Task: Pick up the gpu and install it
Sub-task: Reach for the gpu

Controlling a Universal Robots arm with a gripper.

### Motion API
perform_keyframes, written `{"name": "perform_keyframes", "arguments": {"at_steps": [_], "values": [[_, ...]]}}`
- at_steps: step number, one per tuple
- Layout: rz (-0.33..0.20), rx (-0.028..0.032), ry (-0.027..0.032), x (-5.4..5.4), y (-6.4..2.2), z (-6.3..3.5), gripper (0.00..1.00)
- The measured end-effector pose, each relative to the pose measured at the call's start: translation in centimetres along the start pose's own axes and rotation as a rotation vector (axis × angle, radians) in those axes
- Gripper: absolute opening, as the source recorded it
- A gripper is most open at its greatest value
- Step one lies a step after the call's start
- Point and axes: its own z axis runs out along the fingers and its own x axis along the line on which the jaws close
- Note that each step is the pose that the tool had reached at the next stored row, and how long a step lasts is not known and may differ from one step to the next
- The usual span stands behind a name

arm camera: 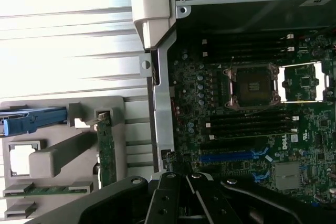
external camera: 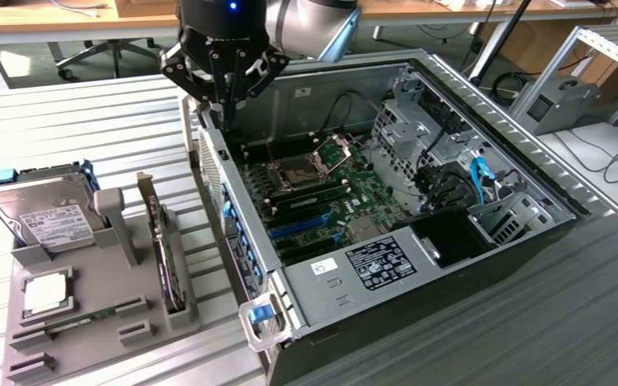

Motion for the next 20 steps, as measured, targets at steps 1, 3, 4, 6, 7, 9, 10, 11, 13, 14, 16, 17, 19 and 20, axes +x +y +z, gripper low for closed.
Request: {"name": "perform_keyframes", "arguments": {"at_steps": [1,3,4,6,7,9,10,11,13,14,16,17,19,20], "values": [[0.0,0.0,0.0,0.05,0.0,0.0,0.11],[0.0,0.0,0.0,0.11,-0.01,0.0,0.11],[0.0,0.0001,0.0,0.14,-0.01,0.0,0.11],[0.0,0.0,0.0,0.2,-0.02,0.0,0.11],[0.0,0.0,-0.0001,0.23,-0.02,0.0,0.11],[0.0,0.0,-0.0001,0.28,-0.02,0.0,0.11],[0.0,0.0001,0.0,0.3,-0.02,0.0,0.11],[0.0,0.0,0.0,0.33,-0.03,0.0,0.11],[0.0,0.0001,0.0,0.38,-0.03,0.0,0.11],[0.0,0.0,0.0,0.41,-0.03,0.0,0.11],[0.0,0.0,0.0,0.5,-0.04,0.01,0.11],[0.0,0.0,0.0,0.52,-0.04,0.01,0.11],[0.0,0.0,0.0,0.58,-0.04,0.01,0.11],[0.0,0.0,0.0,0.61,-0.05,0.01,0.11]]}}
